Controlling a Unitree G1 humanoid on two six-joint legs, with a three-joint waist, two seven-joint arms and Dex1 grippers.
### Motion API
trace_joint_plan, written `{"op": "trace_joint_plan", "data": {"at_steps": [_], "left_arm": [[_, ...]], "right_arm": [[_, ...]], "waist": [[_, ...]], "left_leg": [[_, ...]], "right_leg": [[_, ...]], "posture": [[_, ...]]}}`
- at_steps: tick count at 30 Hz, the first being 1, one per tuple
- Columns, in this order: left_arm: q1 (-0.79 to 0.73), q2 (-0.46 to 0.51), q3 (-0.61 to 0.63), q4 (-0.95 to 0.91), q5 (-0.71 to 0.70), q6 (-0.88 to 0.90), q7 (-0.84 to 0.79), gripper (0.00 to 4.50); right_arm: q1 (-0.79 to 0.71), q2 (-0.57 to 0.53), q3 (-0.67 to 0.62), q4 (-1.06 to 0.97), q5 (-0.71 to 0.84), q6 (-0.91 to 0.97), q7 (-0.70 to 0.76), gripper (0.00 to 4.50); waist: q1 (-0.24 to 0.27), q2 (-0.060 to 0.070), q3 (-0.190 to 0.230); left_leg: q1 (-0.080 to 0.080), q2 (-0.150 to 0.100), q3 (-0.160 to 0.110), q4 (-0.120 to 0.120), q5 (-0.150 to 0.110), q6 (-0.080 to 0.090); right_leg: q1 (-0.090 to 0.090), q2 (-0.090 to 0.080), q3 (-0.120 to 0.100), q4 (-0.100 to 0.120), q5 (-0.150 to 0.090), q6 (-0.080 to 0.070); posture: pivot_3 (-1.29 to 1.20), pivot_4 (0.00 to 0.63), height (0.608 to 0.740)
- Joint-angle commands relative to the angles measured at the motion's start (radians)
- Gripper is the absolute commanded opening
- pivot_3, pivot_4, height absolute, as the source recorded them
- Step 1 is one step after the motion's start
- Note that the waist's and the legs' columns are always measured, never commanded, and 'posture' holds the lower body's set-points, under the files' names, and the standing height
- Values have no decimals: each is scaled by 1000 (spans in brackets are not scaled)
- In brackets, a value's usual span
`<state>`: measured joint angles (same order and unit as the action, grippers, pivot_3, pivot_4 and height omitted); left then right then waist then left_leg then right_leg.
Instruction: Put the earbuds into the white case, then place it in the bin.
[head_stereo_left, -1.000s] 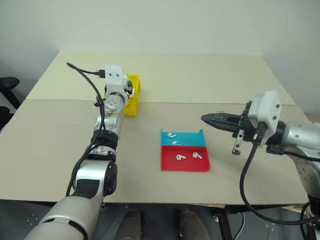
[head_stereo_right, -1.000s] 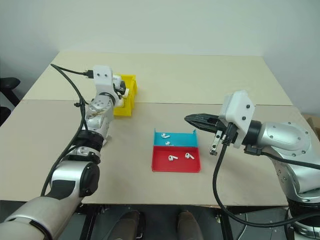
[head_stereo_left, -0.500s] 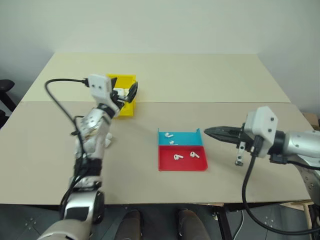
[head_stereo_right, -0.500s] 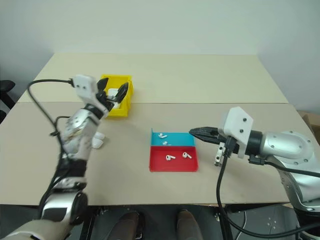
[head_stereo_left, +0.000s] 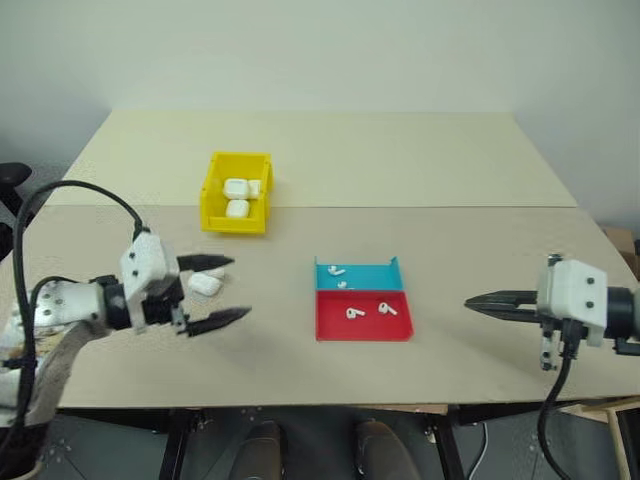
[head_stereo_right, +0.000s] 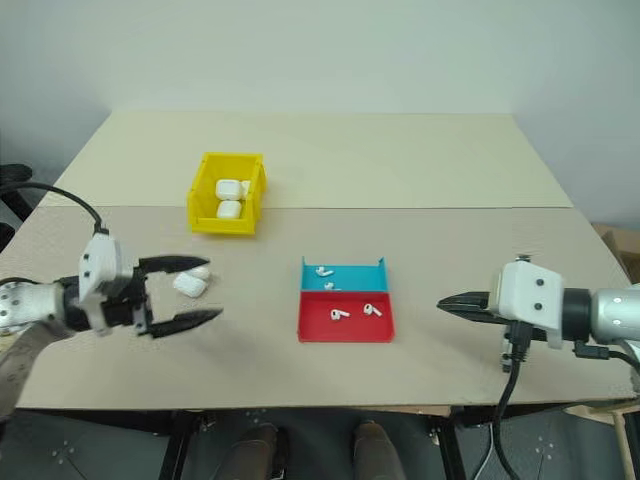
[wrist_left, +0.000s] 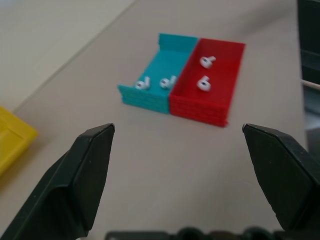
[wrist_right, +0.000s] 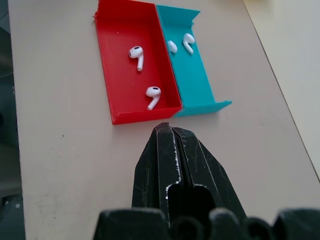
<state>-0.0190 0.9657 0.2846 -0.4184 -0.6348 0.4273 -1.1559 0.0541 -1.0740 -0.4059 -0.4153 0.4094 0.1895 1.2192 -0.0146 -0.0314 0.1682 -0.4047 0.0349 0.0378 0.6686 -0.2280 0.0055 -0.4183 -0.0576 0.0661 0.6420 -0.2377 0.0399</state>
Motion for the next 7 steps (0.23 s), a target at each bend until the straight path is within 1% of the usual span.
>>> {"op": "trace_joint_plan", "data": {"at_steps": [1, 7], "left_arm": [[7, 21, 32, -10, -36, 12, -40, 4446], [6, -4, 36, -11, -35, -16, -45, 4446]], "right_arm": [[-16, -12, -23, 5, 0, -29, 10, 0], [-33, -17, -3, 10, -4, -24, 9, 0]], "waist": [[0, 0, 0], [1, 0, 0]], "left_leg": [[0, 0, 0, 0, 0, 0], [-2, 0, 0, 0, 0, 0]], "right_leg": [[0, 0, 0, 0, -1, 1], [-1, 0, 1, 0, -1, 0]], "posture": [[0, 150, 740], [0, 150, 740]]}}
